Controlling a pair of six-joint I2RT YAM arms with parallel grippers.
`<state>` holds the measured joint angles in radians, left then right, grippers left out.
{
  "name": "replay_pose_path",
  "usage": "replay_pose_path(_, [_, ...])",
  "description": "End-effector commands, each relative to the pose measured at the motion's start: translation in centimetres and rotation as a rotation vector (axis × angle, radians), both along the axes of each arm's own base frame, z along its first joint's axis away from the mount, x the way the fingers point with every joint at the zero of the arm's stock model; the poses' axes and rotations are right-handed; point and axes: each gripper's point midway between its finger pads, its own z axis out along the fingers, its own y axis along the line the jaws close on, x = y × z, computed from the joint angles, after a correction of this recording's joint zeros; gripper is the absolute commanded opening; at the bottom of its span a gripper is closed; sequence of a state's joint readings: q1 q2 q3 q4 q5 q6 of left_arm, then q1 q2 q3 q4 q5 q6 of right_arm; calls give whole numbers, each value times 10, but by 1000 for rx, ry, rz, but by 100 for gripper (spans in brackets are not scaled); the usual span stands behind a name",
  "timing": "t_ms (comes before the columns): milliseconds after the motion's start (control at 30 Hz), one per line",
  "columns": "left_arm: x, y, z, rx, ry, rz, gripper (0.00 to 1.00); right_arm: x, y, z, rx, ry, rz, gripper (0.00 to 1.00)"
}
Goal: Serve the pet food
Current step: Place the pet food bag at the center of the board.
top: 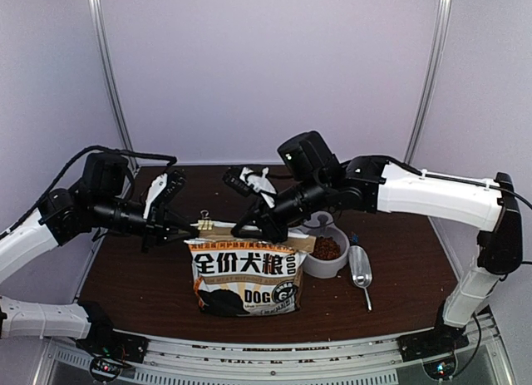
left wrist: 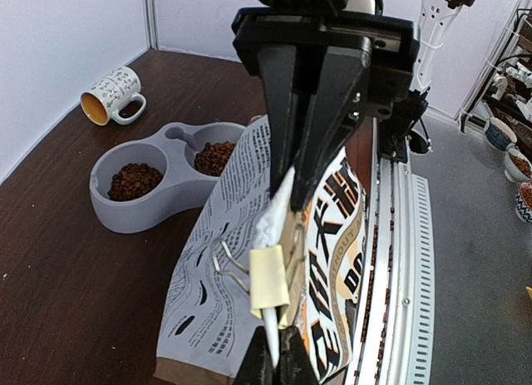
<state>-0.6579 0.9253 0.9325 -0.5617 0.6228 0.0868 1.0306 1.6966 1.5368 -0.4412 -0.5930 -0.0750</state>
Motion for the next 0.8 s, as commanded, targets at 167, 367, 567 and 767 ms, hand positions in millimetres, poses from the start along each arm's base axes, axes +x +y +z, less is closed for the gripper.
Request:
replay_pose_path(167, [24,26,103,-238,-336,84,0,6,-56,-15,-105,45,-76,17])
replay_pose_path(367, [28,36,109,-246,-346,101,0,7,-67,-34,-148,88,-71,13])
replay_pose_path(567, [39,50,110,-226,-369,154,0,6,-66,-37,-142,110,-72,13])
replay_pose_path(767, [72,65,114,-187,-384,288,0,-2,-49,-8,-71,114,-120,0])
